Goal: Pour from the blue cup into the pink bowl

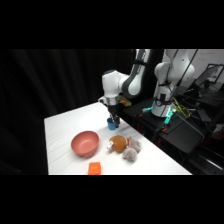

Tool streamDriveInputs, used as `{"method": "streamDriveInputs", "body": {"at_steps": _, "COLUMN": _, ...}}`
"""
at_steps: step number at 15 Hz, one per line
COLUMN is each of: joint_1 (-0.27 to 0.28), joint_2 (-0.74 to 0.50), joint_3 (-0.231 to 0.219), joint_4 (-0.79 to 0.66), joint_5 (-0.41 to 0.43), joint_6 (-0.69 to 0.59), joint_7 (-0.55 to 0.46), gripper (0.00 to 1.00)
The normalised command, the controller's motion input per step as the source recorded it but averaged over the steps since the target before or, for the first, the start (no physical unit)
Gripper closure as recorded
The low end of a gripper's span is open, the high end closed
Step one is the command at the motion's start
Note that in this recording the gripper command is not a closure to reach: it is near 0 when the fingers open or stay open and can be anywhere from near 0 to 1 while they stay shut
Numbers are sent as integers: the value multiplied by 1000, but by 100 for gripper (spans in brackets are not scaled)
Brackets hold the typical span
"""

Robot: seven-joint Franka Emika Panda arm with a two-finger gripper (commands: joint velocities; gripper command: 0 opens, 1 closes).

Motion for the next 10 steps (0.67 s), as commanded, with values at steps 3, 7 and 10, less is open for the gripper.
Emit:
{"method": "streamDriveInputs", "body": {"at_steps": 3, "joint_1": -102, "joint_2": 54, "joint_3": 91, "joint_4": 88, "joint_5": 107, "joint_6": 115, "joint_7": -136, "gripper": 100}}
{"method": "streamDriveInputs", "body": {"at_steps": 7, "joint_1": -94, "joint_2": -27, "joint_3": 42, "joint_4": 74, "joint_5": 36, "joint_6": 79, "joint_7": -93, "gripper": 100}}
{"method": "streamDriveInputs", "body": {"at_steps": 10, "joint_1": -82, "joint_2": -42, "joint_3": 22, "joint_4": 31, "joint_5": 20, "joint_6": 73, "joint_7": -86, "gripper": 67}}
